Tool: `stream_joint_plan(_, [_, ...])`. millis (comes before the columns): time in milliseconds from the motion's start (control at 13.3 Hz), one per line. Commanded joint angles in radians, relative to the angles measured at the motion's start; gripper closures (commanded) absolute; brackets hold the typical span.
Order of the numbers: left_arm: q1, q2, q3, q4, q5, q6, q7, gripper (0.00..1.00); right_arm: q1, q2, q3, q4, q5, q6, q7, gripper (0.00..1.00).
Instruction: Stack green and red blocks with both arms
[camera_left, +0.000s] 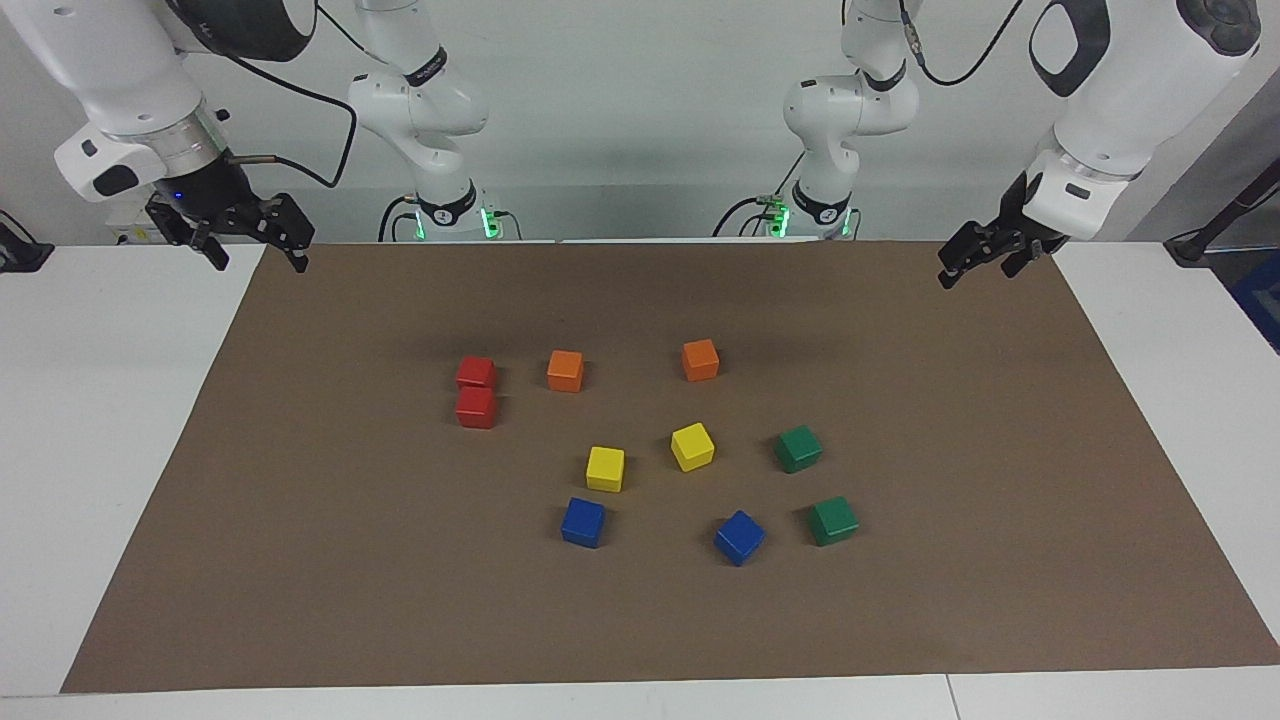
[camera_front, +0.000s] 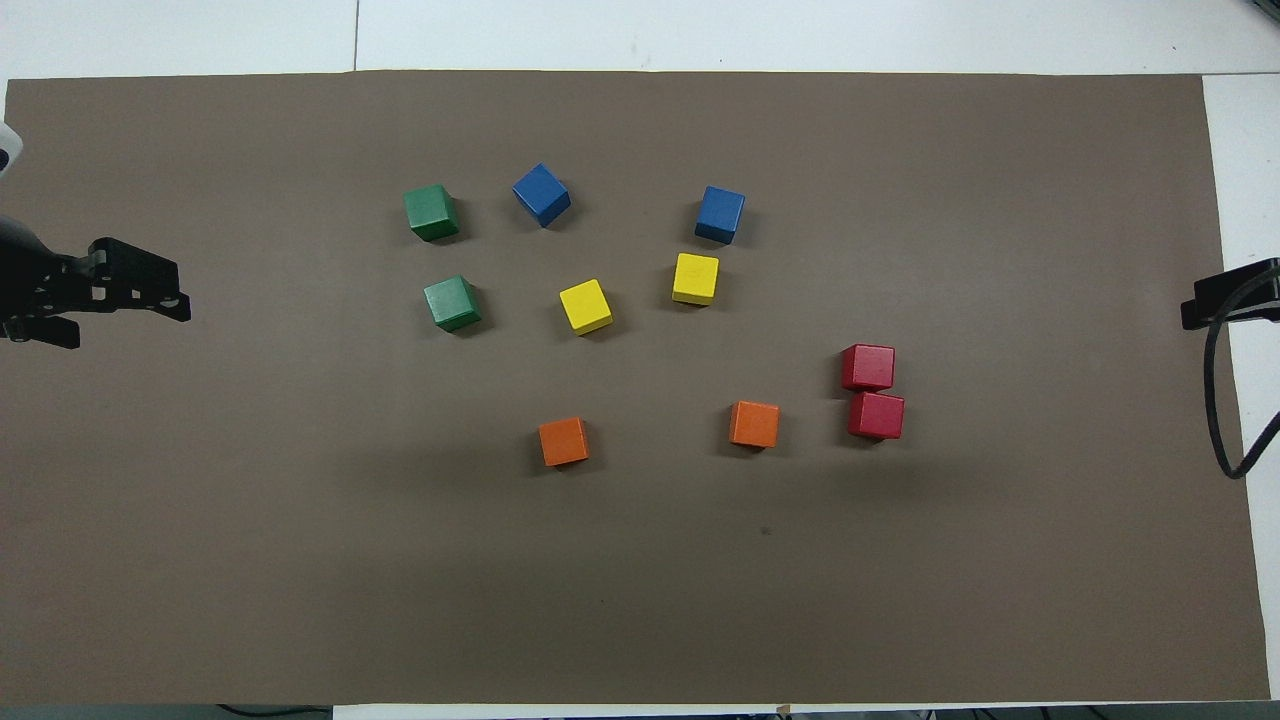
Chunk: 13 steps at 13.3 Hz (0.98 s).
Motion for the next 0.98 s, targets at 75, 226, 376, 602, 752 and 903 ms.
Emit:
stream_joint_plan(75, [-0.099,-0.079,-0.010,-0.225,-0.017,0.245,-0.005,0.00,0.016,-0.055,0.023,-0.120,0.008,0.060,0.092,0.00])
stream_joint_plan(226, [-0.177,0.034,-0.008,-0.212,-0.019,0.318,-0.104,0.00,0.079,-0.131,0.023,-0.318,0.010,0.225,0.175,0.00])
stream_joint_plan(376, [-0.232,0.148,-0.008,-0.214,-0.019,0.465,-0.198,0.00,0.128,-0.159,0.023,-0.440,0.011,0.339,0.246,0.00])
stream_joint_plan(602, [-0.291,0.329,0.000,-0.150,-0.007,0.548,-0.279,0.00,0.209,-0.135,0.023,-0.526,0.012,0.430,0.396,0.00])
stream_joint_plan(752, [-0.291,0.380,0.001,-0.115,0.038,0.548,-0.321,0.00,0.222,-0.106,0.024,-0.576,0.022,0.514,0.415,0.00])
stream_joint_plan(903, [-0.282,0.389,0.003,-0.122,0.041,0.591,-0.393,0.00,0.236,-0.069,0.023,-0.590,0.064,0.554,0.416,0.00])
